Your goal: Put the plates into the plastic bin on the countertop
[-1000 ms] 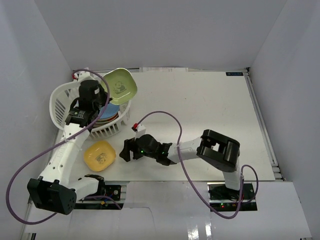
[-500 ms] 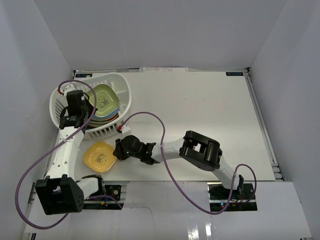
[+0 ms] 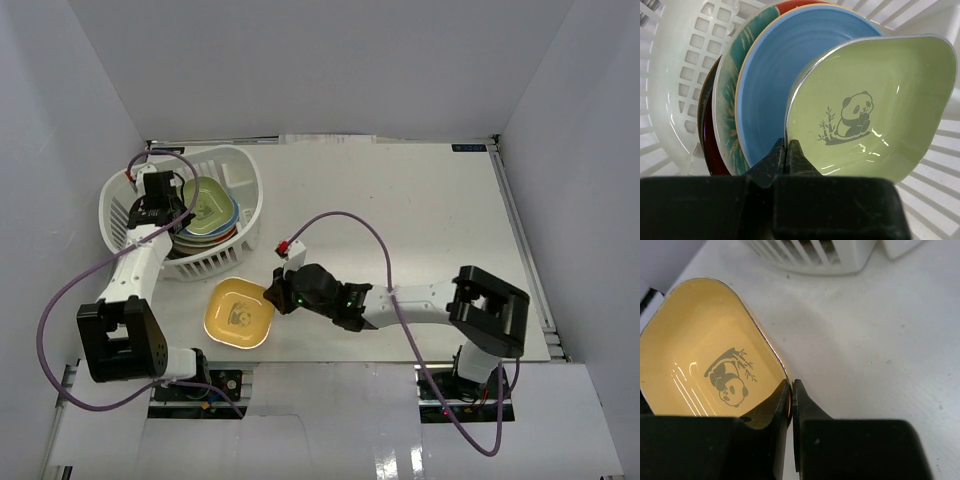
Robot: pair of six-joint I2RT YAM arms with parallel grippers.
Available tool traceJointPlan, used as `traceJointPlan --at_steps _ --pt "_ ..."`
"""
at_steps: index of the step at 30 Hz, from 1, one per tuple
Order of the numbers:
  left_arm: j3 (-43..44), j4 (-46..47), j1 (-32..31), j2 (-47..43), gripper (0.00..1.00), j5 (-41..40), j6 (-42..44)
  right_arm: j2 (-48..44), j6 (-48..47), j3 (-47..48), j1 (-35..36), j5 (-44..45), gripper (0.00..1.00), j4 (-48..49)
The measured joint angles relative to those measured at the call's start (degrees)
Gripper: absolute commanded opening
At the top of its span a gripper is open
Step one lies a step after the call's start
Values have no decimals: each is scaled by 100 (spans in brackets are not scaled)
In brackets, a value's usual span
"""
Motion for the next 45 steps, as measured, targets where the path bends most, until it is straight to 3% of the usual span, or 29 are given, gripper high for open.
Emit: traceJointPlan --at_steps 2,3,8,9,12,19,25,27,36,42,45 --pt "105 -20 0 155 5 -13 13 -457 -131 -50 -131 -2 8 -63" --pt "149 -28 0 214 18 -17 22 -680 -175 -59 -221 -2 8 -98" --pt "271 -37 0 251 42 -39 33 -1451 -352 -48 -796 -44 8 -435" --pt "295 -33 0 236 53 -37 39 -1523 -393 -7 -927 -42 8 -553" --pt "319 -35 0 63 68 28 22 -1508 -420 299 -1351 -63 8 -935" --pt "601 -48 0 -857 82 693 -59 -682 -216 1696 -1853 -61 8 -1467" --pt "953 136 -39 -2017 82 1860 -175 809 225 3593 -1858 -44 8 -1700" --pt "1255 142 -232 -2221 98 2037 -157 1386 372 4288 -1853 11 8 -1823" --pt "1803 -35 -1458 -2420 98 2492 87 3746 785 7228 -1786 426 8 -2498" --pt "1661 -227 -1707 -2531 98 2470 136 4019 772 7344 -1626 647 8 -2614" --pt "1598 -310 -1711 -2592 98 2424 151 4026 695 7344 -1530 754 16 -2605"
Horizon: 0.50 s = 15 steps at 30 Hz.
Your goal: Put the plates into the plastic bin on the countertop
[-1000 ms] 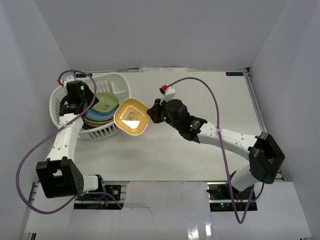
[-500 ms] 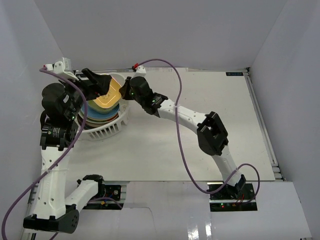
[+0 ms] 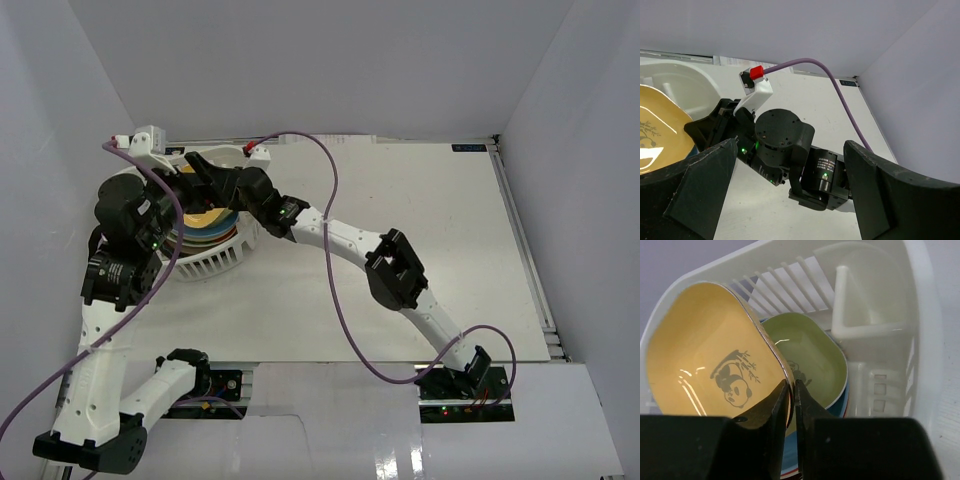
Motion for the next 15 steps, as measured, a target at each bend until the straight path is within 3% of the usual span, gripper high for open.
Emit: traceJointPlan --at_steps 2,3,6,11,15 --pt "0 -2 -4 -20 98 -59 17 0 -13 0 33 4 38 4" --pt "0 -4 -4 -33 98 -87 24 0 -33 0 57 7 54 9" --pt "4 -15 -4 -83 98 -170 35 -59 -74 -173 109 -2 67 219" --pt "284 -234 -7 -74 98 -387 109 -595 -354 -933 205 -59 68 586" --pt "629 -273 -7 -76 98 -514 136 -1867 -612 -2459 208 -74 69 994"
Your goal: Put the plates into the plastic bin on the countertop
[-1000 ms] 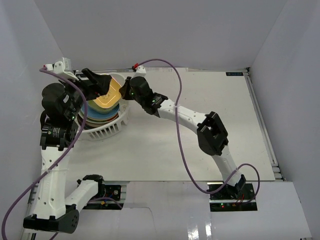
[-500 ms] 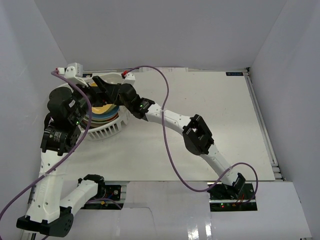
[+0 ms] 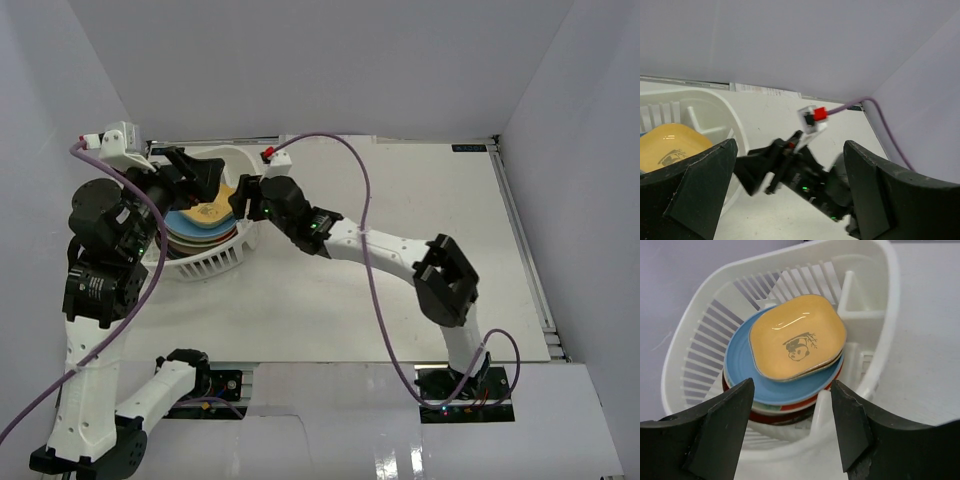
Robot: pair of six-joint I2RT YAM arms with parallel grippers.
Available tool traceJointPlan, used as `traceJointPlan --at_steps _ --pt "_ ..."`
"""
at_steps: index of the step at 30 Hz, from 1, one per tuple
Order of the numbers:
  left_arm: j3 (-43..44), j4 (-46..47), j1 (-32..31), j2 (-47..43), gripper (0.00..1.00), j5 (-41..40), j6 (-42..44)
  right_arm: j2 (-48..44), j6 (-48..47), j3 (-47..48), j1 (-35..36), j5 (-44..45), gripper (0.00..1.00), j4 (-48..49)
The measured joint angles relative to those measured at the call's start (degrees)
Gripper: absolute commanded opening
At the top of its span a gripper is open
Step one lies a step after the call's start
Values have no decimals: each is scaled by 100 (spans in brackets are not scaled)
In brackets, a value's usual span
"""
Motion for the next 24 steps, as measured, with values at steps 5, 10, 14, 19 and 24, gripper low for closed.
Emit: traceJointPlan --at_steps 5,10,14,19,24 --pt "-7 -9 -2 -129 98 48 -35 -2076 -308 -1991 -13 -297 90 662" --pt "-455 127 -4 -273 98 570 -87 -4380 -866 -3762 55 -623 90 857" --pt "-1073 291 -4 -527 98 1108 -72 -6122 -1353 -4627 162 -586 90 380" --pt "-1537 452 -13 -1032 98 1707 -57 -8227 -1657 -5388 177 -214 90 -498" --pt "-2216 627 -15 -1659 98 1961 -55 -9547 -1690 -6148 173 286 90 -1132"
